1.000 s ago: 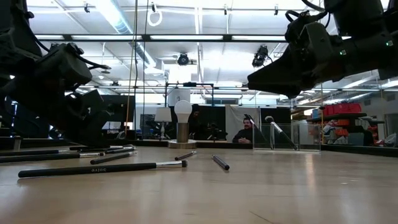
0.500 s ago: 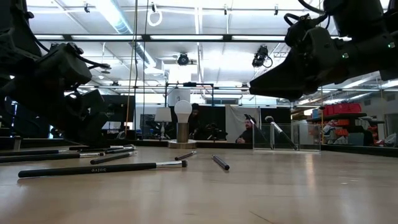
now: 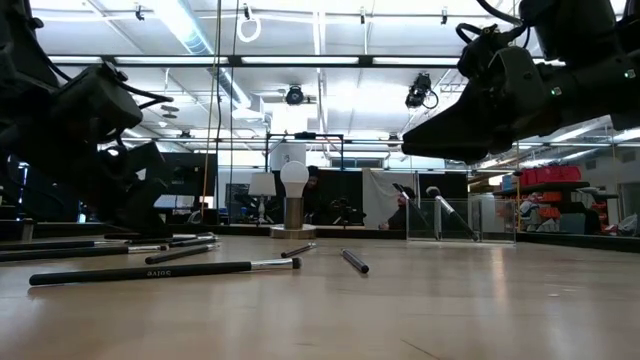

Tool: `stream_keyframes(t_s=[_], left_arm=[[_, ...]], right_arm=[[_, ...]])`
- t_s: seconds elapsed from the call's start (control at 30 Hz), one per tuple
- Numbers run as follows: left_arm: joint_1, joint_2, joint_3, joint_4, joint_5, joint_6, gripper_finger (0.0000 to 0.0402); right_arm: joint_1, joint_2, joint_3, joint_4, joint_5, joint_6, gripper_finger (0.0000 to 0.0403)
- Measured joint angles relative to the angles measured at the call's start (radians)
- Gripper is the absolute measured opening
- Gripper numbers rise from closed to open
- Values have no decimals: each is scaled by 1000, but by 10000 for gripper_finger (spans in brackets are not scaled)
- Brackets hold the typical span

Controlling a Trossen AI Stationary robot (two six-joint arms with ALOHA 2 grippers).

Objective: Put items in baskets/containers
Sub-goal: Put the silver highlighter brush into the transparent organizer

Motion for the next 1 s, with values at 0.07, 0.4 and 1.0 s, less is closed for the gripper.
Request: stream_keyframes(t_s=[0.07,0.4,1.0], left_arm=[[0,-14,0,0,-2,16,27],[0,-85,2,23,-72,89,27],[-19,-17,252,432,303,569,27]], right_arm=[[0,0,0,-4,0,0,164],[-3,0,0,-23,1,1,164],[-70,283,0,493,-23,-45,199]])
